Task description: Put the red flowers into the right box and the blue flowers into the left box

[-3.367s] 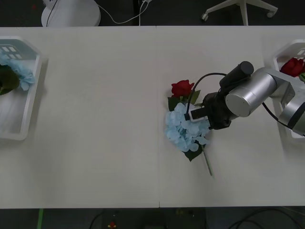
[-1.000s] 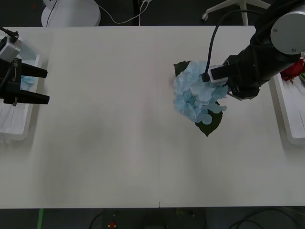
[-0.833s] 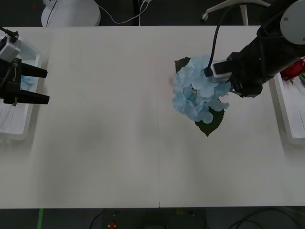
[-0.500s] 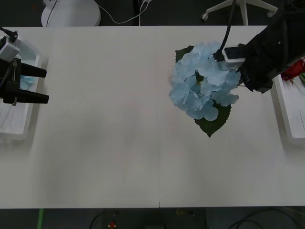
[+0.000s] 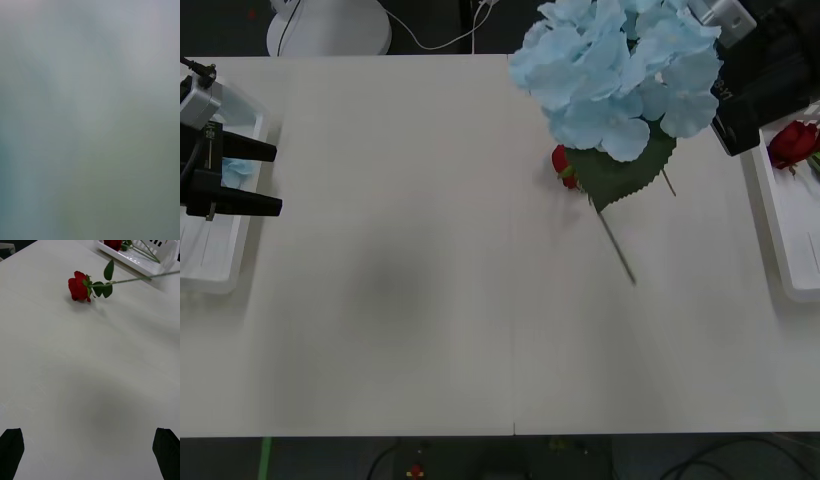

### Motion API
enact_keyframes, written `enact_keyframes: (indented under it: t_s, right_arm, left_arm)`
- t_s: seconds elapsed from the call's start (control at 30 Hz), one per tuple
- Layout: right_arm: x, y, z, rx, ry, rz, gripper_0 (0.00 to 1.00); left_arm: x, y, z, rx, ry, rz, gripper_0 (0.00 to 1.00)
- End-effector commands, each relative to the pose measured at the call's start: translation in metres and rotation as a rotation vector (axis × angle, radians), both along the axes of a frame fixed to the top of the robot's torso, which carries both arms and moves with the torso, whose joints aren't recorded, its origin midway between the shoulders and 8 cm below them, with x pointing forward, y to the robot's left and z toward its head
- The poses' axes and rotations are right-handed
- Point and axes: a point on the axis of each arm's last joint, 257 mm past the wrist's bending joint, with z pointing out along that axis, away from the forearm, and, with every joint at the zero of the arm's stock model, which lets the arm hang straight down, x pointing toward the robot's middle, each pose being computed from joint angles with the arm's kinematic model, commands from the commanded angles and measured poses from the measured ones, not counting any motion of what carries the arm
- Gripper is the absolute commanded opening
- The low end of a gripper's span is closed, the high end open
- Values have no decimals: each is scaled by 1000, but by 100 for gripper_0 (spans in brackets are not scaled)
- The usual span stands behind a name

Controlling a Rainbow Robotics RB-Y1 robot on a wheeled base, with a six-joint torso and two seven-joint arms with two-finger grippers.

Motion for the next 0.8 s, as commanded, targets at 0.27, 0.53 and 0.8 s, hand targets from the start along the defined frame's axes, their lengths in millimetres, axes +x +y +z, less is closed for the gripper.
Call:
enact_keyframes:
  t_s: [0.27,0.53,0.8]
  right_arm:
    - [6,63,68,178,-180,12,0]
    - [11,139,66,188,-139,-41,0]
    - [13,204,73,199,127,-188,0]
  left_arm:
    - [3,18,10,46,1,36,100]
    - [-10,-3,22,-45,28,-21,100]
    - [-20,-40,47,-280,121,-46,100]
